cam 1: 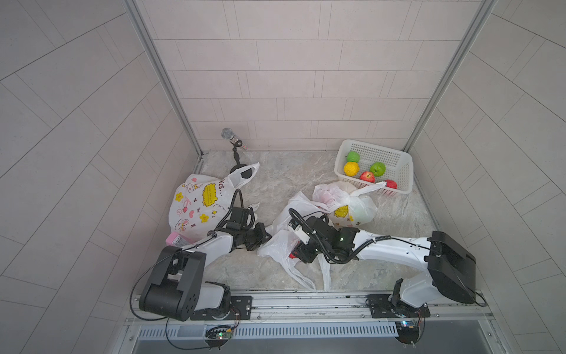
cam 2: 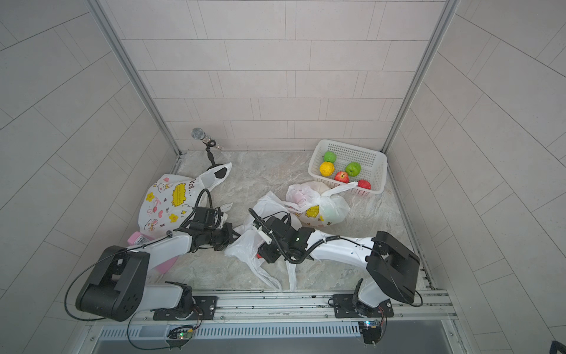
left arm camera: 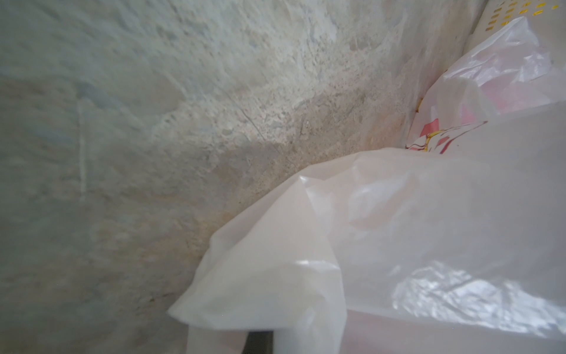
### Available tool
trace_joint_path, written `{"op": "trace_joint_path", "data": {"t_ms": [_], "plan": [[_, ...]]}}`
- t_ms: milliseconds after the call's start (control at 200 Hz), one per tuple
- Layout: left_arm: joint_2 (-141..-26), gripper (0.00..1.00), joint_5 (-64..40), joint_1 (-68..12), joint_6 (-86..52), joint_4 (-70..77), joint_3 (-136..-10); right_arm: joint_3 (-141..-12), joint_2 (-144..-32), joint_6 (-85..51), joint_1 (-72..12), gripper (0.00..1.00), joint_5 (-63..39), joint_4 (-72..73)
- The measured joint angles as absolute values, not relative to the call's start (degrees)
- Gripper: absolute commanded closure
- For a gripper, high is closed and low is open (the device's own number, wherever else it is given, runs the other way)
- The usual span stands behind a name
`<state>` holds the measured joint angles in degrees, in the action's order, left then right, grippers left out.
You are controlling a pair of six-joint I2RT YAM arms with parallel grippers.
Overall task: Untie the knot of a plastic bag & take out the apple
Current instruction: Pick up the apple from the plastic bag.
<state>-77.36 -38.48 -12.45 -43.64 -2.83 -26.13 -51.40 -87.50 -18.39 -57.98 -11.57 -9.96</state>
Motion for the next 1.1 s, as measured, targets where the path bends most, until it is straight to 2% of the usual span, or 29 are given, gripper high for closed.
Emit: {"op": "trace_joint_path", "data": {"t_ms": [115, 185, 225, 415, 500, 891, 996, 1101], "plan": [[-77.36, 1.0, -38.48, -12.45, -43.44, -3.55, -26.68, -52.99, -92.31, -18.72, -57.98, 0.18, -11.57, -9.3], [-77.36, 1.0, -38.48, -12.45, -43.42, -3.7, -26.96, -53.8, -94.91, -18.74, -57.98, 0.01, -11.77, -9.26], [-77.36, 1.0, -38.48, -12.45, -43.31, -3.97, -27.14, -54.52, -96.16, -18.35, -57.98, 0.0, -11.9, -9.56], [-77.36, 1.0, -38.35, -12.45, -42.83, -5.76, -28.8, -56.34, -98.39, -18.2, -58.0, 0.28, -11.6, -9.63], [-77.19, 1.0, -38.15, -12.19, -42.35, -6.61, -29.47, -55.57, -96.82, -18.63, -57.98, 0.37, -11.07, -9.58], [-72.42, 1.0, -30.2, -7.99, -40.91, -12.82, -35.38, -50.33, -72.49, -15.44, -56.07, 0.43, -7.62, -15.86], [-73.1, 1.0, -28.08, -7.49, -40.77, -14.02, -38.35, -51.09, -67.96, -14.83, -54.17, 0.49, -4.16, -19.44], [-75.09, 1.0, -25.36, -7.4, -40.49, -15.29, -41.71, -51.51, -63.33, -14.79, -48.71, 0.6, -3.33, -21.43]]}}
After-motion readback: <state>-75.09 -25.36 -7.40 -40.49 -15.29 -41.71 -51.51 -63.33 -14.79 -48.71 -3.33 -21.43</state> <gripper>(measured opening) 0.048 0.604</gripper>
